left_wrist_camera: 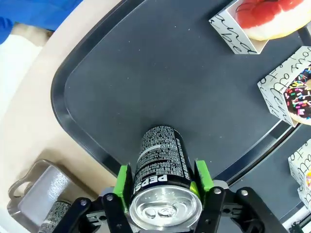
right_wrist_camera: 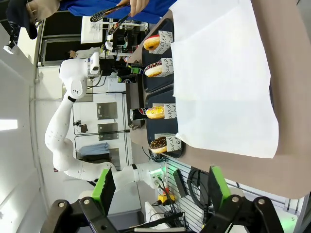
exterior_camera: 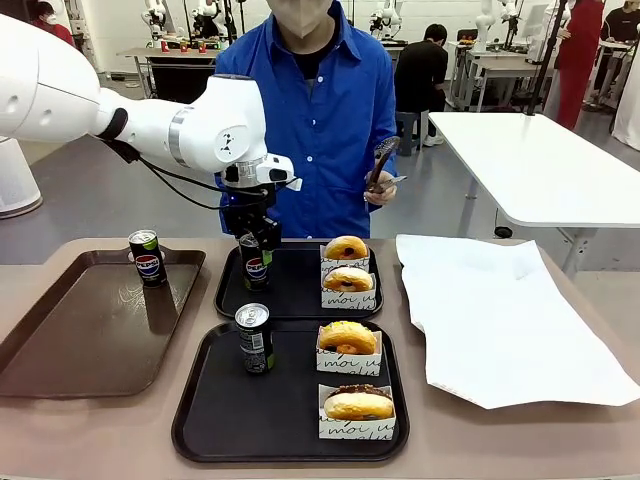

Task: Set up donuts and drinks on trays.
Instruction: Pick up one Pepsi coke from the Handle tray and place it on the Flat Tray without a Pepsi coke.

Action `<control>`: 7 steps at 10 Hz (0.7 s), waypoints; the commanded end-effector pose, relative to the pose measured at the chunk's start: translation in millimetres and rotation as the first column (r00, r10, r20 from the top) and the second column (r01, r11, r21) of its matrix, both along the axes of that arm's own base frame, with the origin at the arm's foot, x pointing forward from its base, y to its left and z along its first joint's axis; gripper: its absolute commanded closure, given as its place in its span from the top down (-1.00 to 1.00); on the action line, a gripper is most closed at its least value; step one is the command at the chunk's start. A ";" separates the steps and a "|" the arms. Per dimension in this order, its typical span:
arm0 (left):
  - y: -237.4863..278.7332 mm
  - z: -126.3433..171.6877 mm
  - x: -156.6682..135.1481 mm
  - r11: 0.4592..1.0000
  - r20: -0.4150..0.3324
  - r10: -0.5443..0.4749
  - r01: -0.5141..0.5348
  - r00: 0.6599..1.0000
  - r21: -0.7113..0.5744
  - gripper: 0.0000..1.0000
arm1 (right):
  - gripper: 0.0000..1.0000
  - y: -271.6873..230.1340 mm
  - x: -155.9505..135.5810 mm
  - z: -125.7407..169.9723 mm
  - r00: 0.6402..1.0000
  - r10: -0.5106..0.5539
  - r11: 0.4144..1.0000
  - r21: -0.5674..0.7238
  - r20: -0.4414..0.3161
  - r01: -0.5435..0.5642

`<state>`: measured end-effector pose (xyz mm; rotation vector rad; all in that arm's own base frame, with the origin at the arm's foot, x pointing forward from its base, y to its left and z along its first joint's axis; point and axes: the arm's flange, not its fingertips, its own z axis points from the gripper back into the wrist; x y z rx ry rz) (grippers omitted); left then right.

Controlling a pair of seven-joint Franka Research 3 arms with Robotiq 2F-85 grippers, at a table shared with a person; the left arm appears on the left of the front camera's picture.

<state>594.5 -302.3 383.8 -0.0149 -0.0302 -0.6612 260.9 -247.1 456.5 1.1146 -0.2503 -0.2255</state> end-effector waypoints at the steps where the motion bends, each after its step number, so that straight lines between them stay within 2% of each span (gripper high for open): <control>1: 2.2 8.8 -0.5 1.000 0.000 -0.022 0.022 1.000 -0.008 1.00 | 1.00 -0.5 -1.6 0.4 1.000 0.013 1.000 -0.001 0.007 -0.013; 2: 2.1 13.7 -3.1 1.000 0.000 -0.028 0.028 1.000 -0.002 1.00 | 1.00 -0.5 -1.6 0.4 1.000 0.013 1.000 -0.001 0.007 -0.013; 3: 2.5 20.1 -9.2 0.999 -0.016 -0.034 0.034 0.999 -0.017 0.75 | 1.00 -0.5 -1.6 0.4 1.000 0.013 1.000 -0.001 0.007 -0.013; 4: 3.7 31.7 -18.8 0.999 -0.002 -0.051 0.051 0.999 -0.009 0.93 | 1.00 -0.5 -1.6 0.4 1.000 0.013 1.000 -0.001 0.007 -0.013; 5: 5.6 45.5 -30.2 0.998 -0.006 -0.068 0.068 0.998 -0.013 1.00 | 1.00 -0.5 -1.6 0.4 1.000 0.013 1.000 -0.001 0.007 -0.013; 7: 7.8 73.1 -59.5 0.999 -0.027 -0.053 0.052 0.998 -0.017 1.00 | 1.00 -0.5 -1.6 0.4 1.000 0.013 1.000 -0.001 0.007 -0.013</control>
